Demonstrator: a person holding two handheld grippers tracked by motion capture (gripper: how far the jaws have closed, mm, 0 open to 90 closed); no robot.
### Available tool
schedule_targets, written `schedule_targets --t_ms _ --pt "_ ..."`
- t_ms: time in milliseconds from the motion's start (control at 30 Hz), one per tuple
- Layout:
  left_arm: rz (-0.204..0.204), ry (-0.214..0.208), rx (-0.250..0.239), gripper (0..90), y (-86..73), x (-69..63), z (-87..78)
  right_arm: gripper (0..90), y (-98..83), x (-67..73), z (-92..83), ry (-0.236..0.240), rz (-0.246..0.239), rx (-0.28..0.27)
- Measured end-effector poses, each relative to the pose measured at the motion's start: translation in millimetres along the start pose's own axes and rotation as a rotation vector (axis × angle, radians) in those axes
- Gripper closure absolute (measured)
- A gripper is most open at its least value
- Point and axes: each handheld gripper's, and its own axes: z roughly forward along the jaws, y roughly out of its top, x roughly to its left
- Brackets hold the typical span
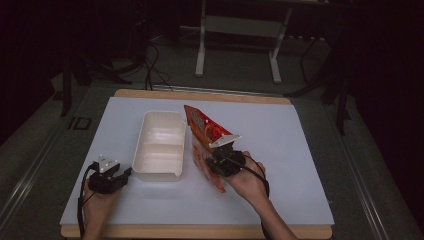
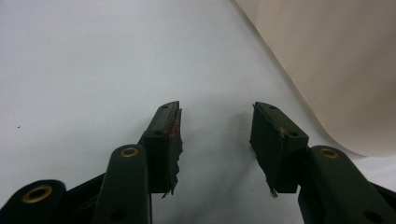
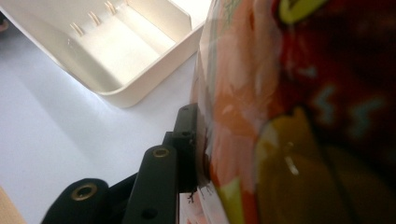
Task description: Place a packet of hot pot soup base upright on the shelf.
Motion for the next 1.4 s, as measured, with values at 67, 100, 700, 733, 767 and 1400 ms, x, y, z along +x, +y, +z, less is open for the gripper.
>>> schedule_targets --t_ms 67,100,700,733,767,1400 --pt "0.000 0.001 0.000 53.2 0.0 0.0 -0.1 70.1 2.5 -0.8 -0.3 -0.003 0.000 0.005" --pt "0.000 0.001 0.000 53.1 0.0 0.0 -0.1 70.1 3.4 -1.5 -0.3 -0.002 0.003 0.005" --pt "-0.016 0.001 -0.014 53.0 0.0 1.3 -1.6 70.5 19.6 -15.2 -15.5 0.046 0.082 -0.053" --pt "-0.017 0.001 -0.016 53.0 -0.1 1.5 -1.7 70.5 21.4 -16.0 -17.6 0.056 0.088 -0.051" --pt "-0.017 0.001 -0.018 53.0 -0.1 1.8 -1.9 70.5 22.2 -16.3 -18.8 0.058 0.091 -0.051" --pt "-0.029 0.009 -0.035 53.1 -0.2 3.8 -3.9 70.6 44.1 -18.1 -44.0 0.090 0.075 -0.096"
